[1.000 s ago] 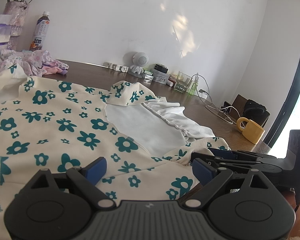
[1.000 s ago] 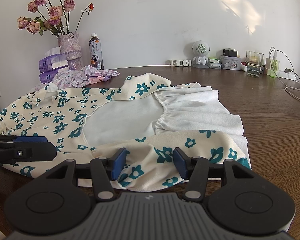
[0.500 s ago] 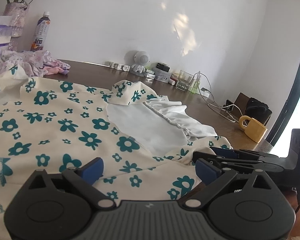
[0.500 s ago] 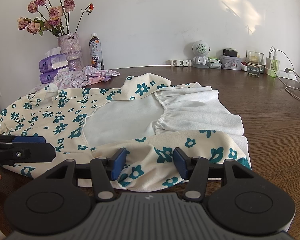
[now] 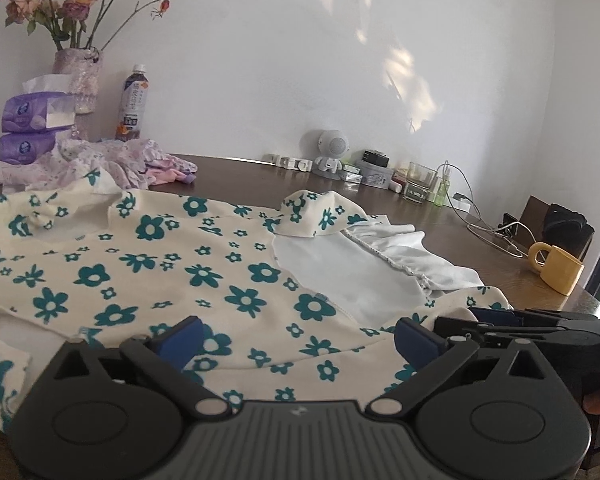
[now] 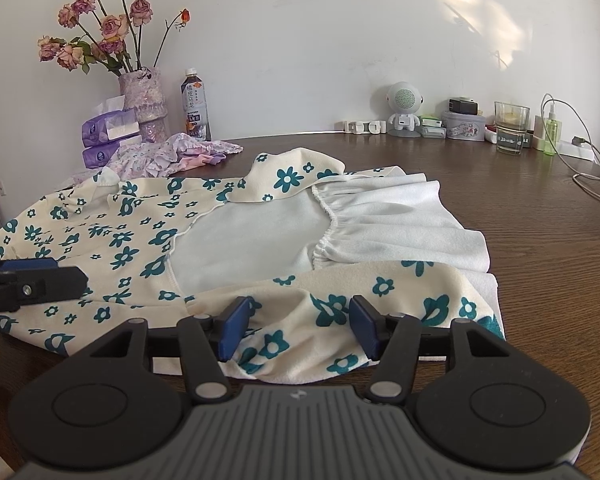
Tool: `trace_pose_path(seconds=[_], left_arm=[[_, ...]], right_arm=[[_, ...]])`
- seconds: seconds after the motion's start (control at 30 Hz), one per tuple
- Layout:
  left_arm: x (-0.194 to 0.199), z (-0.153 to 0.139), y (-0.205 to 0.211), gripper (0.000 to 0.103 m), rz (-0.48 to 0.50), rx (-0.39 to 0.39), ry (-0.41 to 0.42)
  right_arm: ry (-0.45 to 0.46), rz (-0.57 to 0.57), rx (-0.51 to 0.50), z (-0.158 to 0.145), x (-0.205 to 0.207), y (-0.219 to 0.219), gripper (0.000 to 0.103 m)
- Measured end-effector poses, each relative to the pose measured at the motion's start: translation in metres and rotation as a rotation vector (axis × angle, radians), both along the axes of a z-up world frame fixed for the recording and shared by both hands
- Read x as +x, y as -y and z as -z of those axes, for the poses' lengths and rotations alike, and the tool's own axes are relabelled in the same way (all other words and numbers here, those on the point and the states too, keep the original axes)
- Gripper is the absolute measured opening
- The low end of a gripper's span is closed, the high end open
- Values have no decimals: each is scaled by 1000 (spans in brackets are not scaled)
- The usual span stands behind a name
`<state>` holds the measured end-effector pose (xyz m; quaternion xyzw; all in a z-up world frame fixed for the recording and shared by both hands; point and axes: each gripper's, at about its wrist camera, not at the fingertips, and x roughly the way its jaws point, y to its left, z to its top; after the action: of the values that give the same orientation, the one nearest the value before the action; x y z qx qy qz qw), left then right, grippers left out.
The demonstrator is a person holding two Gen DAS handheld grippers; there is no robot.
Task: Fold clothes
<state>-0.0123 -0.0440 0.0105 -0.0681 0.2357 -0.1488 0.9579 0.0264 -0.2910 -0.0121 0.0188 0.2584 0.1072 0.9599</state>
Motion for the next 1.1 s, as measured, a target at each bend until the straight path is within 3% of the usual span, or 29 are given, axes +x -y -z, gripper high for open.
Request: trace_pose_path(seconds=[0.53, 0.63, 0.77, 0.93, 1.1], left_arm=[[-10, -10, -41, 103, -203, 63, 38], [-13, -11, -44, 103, -224, 94, 51], [-17, -12, -47, 103, -242, 121, 62], [-24, -12, -51, 103, -245, 142, 77], [-25, -12, -61, 103, -249, 103, 56]], right_arm=[[4, -2, 7, 0, 0, 1, 58], [14, -2, 3, -1, -1, 1, 62], [31, -14, -25, -3, -3, -3, 79], [68, -23, -93, -6, -11, -15, 80], [77, -61, -21, -16, -19, -17, 81]])
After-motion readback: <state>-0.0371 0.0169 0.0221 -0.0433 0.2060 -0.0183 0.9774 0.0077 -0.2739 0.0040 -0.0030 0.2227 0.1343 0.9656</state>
